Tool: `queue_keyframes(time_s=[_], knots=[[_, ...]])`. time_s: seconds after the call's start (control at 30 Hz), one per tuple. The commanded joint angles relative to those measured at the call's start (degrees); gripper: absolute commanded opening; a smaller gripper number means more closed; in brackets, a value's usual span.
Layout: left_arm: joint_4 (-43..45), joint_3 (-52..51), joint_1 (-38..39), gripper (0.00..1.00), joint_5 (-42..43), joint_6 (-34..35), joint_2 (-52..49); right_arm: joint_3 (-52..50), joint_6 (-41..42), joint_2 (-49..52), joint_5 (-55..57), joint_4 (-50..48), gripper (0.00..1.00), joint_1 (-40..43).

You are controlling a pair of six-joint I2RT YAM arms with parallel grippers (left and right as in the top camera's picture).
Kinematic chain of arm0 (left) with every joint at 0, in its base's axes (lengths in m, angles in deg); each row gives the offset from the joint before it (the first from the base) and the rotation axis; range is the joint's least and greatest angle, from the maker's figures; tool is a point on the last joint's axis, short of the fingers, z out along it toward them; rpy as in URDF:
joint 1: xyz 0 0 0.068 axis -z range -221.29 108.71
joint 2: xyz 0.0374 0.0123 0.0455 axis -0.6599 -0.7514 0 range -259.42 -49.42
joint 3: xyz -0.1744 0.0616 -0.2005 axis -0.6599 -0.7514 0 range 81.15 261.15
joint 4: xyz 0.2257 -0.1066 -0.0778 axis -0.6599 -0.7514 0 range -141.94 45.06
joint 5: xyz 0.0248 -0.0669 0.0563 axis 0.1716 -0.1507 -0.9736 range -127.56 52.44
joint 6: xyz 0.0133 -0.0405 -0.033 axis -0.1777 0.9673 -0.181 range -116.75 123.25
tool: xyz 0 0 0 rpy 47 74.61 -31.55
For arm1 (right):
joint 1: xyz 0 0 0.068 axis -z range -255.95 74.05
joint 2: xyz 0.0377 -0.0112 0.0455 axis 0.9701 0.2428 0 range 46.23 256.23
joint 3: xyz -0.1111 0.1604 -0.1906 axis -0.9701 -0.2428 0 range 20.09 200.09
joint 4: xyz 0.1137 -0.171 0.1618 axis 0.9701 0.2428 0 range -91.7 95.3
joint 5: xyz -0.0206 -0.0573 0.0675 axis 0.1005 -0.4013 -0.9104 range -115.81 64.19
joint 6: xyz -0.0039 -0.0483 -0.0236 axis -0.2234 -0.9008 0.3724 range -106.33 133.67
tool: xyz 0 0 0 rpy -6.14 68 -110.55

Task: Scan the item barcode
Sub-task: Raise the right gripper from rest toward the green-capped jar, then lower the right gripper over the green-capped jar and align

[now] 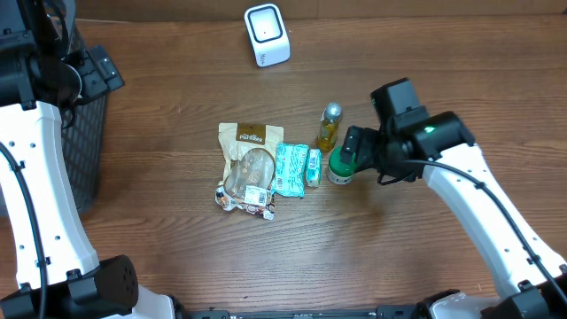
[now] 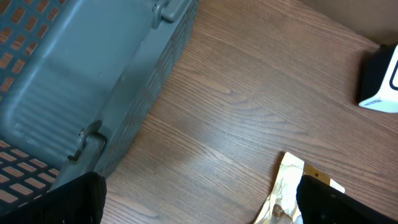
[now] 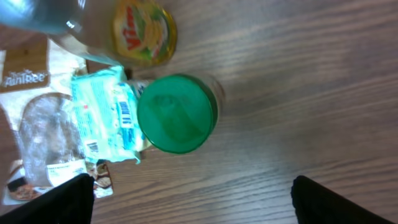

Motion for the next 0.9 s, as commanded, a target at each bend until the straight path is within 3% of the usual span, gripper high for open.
queue_keyframes(time_s=[0.0,0.4,0.87], knots=[[0.1,0.4,0.0,1.00,0.3,-0.2,-0.3,-4.6,5.6,-0.1,3.3,-5.6,0.99,-1.2],[0.1,0.4,0.0,1.00,0.3,-0.2,-0.3,-15.5,5.5,0.1,4.2,-23.1,0.99,-1.6],[0.1,0.4,0.0,0.99,0.3,-0.2,-0.3,-16.0,6.4,0.1,9.2,-26.3,1.00,-4.4]])
